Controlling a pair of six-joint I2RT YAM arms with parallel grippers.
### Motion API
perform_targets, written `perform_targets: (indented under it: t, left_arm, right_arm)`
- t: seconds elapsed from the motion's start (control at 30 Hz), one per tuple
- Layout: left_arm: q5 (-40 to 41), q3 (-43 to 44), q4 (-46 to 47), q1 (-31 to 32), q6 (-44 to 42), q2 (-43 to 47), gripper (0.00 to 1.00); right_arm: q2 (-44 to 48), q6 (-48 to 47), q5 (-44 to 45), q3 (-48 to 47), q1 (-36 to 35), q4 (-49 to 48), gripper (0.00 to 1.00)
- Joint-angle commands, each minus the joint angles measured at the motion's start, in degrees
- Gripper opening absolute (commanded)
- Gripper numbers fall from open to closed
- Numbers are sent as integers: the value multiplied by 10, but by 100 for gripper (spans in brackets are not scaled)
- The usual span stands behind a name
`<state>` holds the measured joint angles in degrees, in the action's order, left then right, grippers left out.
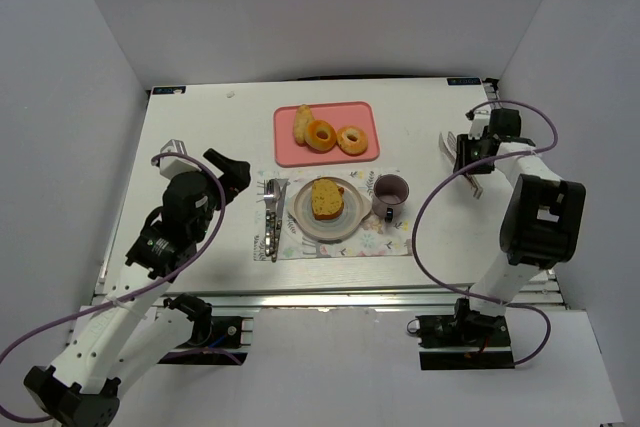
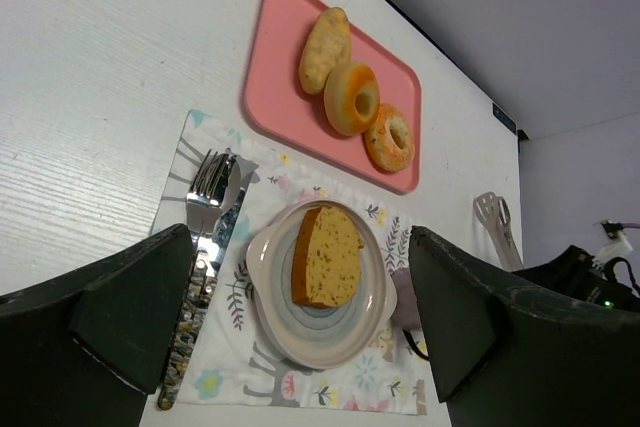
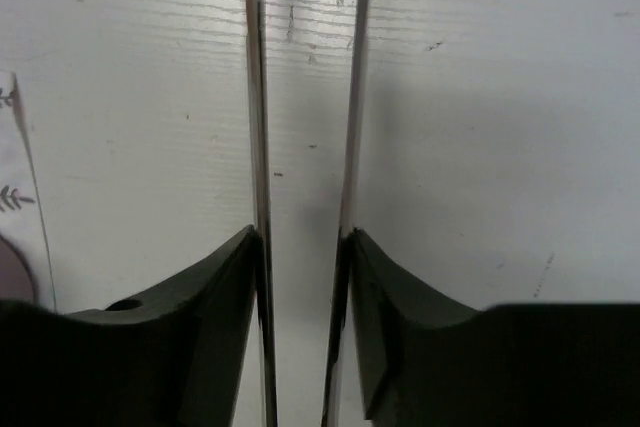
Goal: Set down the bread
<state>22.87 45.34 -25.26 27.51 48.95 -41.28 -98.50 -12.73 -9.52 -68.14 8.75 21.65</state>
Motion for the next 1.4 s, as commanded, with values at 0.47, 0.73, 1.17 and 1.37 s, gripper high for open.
perform_targets:
  t: [0.47, 0.73, 1.17, 1.37]
  left_arm:
    - [-6, 26, 4, 1, -10, -22, 98]
    - [-5, 26, 13, 1, -12, -21, 98]
    - [-15, 32, 16, 1, -23, -37, 98]
    - [-4, 26, 14, 1, -16, -19, 98]
  right_arm:
    - [-53, 8, -5, -16, -1, -1, 90]
    - [57, -92, -3, -106, -2, 86, 90]
    - [110, 19, -21, -145, -4, 28, 89]
    - [79, 19, -80, -193, -35, 79, 90]
